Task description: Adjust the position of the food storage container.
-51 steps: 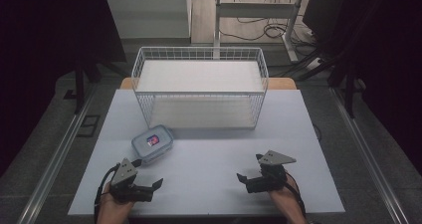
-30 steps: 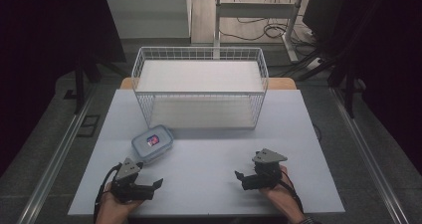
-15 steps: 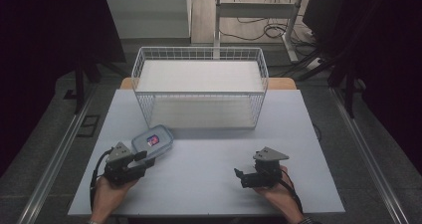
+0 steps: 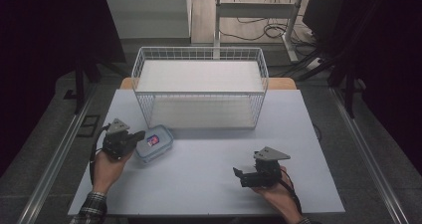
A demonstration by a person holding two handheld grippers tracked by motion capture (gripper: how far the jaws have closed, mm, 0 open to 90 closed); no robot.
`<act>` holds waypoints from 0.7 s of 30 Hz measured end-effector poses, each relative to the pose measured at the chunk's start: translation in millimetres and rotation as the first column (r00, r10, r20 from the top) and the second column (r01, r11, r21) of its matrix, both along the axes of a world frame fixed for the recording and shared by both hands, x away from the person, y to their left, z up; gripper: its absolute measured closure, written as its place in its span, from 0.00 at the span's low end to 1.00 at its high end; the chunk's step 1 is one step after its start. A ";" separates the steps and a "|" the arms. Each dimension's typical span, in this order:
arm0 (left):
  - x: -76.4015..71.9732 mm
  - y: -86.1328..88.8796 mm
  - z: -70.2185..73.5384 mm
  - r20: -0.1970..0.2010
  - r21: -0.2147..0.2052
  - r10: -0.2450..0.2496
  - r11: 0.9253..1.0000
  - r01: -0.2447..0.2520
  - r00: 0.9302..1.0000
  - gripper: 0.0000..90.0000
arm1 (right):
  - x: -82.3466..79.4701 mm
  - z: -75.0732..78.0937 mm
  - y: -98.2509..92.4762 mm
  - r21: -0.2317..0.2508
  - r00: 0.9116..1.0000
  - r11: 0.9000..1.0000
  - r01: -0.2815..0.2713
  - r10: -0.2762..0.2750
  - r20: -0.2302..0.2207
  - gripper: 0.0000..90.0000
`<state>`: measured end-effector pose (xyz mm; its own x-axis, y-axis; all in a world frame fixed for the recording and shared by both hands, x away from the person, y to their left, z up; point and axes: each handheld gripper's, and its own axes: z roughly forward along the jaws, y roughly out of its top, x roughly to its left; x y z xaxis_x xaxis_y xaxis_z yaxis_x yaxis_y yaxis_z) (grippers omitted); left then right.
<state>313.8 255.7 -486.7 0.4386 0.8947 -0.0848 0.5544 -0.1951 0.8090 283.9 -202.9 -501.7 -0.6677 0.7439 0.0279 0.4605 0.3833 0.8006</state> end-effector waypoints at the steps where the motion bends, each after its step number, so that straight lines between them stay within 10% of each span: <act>1: 3.1 3.0 -0.7 -0.003 0.001 0.010 1.000 -0.010 1.000 1.00 | 0.2 0.0 0.0 0.000 1.000 1.000 0.000 0.000 -0.001 0.04; 11: 44.0 4.5 -23.3 -0.075 0.007 0.033 0.999 -0.033 0.997 1.00 | -3.1 2.7 2.2 0.010 0.999 1.000 -0.006 0.006 0.039 0.10; 21: 45.8 -10.1 -16.5 -0.091 -0.003 -0.003 1.000 0.003 0.996 1.00 | -2.9 0.3 3.1 -0.016 0.999 1.000 -0.011 0.012 0.033 0.13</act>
